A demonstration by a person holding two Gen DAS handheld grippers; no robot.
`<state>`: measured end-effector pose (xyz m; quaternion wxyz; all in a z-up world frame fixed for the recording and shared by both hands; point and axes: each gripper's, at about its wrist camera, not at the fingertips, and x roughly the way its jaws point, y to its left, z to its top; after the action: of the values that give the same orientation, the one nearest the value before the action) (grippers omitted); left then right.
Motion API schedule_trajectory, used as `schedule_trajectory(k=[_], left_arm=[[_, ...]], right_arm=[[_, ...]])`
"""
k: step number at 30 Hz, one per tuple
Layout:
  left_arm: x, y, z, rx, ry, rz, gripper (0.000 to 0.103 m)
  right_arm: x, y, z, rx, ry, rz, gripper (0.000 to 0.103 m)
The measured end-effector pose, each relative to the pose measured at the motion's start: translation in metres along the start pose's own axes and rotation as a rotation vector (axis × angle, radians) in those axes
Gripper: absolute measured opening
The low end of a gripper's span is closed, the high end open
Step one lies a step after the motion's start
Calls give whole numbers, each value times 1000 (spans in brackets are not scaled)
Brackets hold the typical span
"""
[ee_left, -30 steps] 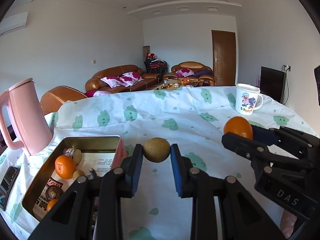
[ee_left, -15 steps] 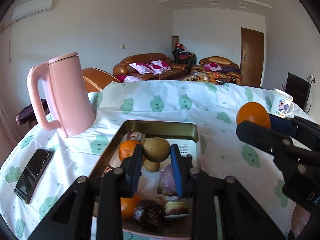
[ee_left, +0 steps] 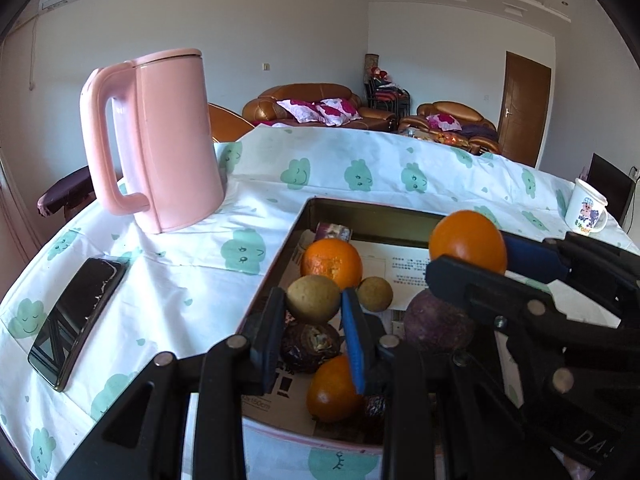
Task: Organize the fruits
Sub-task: 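Lower the yellow fruit and orange into the tin and open both tools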
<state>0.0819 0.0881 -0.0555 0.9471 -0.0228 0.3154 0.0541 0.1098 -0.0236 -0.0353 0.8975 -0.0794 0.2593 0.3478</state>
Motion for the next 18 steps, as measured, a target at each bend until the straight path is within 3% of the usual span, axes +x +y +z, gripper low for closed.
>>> schedule_trajectory(k=[3,7,12,18], left_arm=[[2,-2,-2,21,26,-11,32],[0,-6,-4,43,28,10,60],[-4,-6,-5,48,15,28,65],[-10,1,-6,24,1,36,71]], right_arm=[[8,-1,-1,11,38,52,37],[11,2,-2,15,53,76,38],[7,3,-1,16,44,80,59],[-7,5,-3,-3,9,33,60]])
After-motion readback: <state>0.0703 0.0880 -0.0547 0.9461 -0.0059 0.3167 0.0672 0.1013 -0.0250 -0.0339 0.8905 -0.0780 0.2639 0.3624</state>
